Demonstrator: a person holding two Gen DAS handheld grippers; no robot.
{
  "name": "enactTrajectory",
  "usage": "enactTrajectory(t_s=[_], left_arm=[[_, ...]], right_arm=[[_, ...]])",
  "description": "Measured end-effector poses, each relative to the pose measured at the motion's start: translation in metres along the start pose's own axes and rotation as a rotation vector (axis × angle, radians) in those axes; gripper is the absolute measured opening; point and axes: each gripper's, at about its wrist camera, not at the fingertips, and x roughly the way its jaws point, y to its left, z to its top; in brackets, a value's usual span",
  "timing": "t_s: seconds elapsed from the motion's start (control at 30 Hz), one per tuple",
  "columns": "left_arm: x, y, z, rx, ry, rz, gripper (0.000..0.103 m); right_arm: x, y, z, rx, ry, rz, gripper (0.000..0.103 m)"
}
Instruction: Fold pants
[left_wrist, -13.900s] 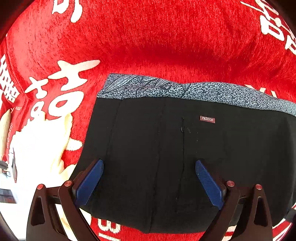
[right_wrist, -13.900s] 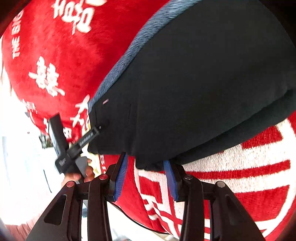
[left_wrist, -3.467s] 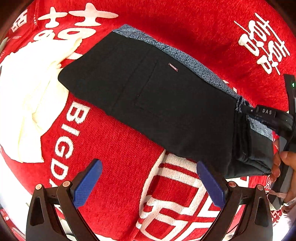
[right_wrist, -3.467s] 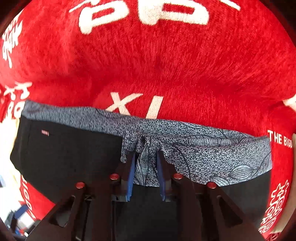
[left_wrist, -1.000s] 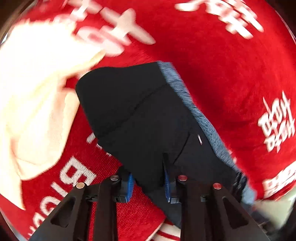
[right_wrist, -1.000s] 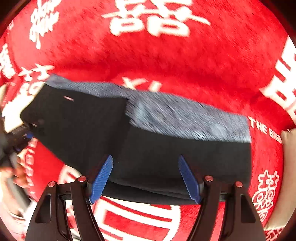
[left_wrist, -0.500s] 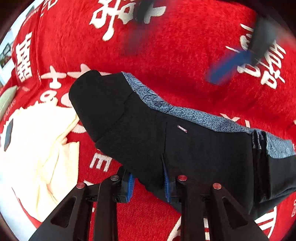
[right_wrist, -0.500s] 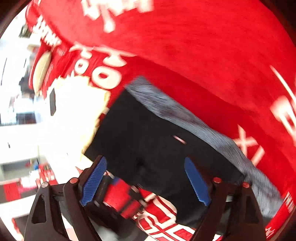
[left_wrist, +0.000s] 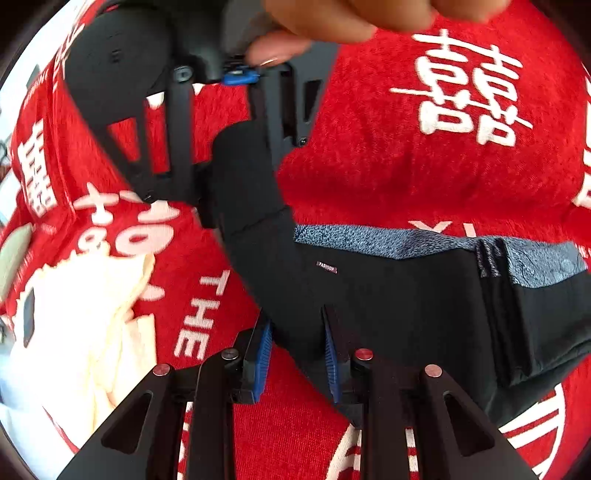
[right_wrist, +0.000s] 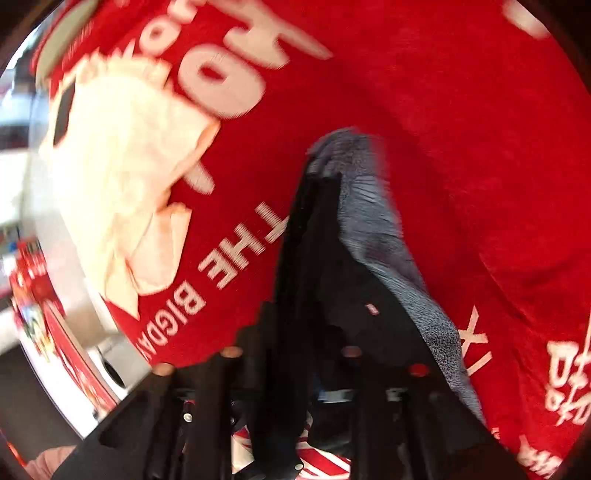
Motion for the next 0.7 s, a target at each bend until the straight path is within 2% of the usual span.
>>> enactTrajectory(t_s=[0.17, 0.27, 0.37, 0.53, 0.7], left_arm=[[-0.022, -0.023, 0.008, 0.083, -0.052, -0.005, 0.027], [-0.040, -0.037, 0.016, 0.116, -0.079, -0.029, 0.027], [-0.058, -0.053, 0.026, 0.146, -0.100, -0.075, 0.027], [-0.093, -0.091, 0.041, 0.201, -0.111, -0.189, 0.027], [-0.117, -0.147, 0.043, 0.309, -0.096, -0.279, 0.027]], right_arm=[[-0.029, -0.034, -0.044, 0.094, -0.162, 0.122, 0.016], [-0.051, -0.057, -0.063, 0.151, -0.245, 0.203, 0.016], [-0.072, -0.079, -0.099, 0.196, -0.333, 0.260, 0.016], [-0.102, -0.124, -0.174, 0.286, -0.481, 0.370, 0.016], [-0.112, -0.175, -0.259, 0.389, -0.605, 0.459, 0.016]])
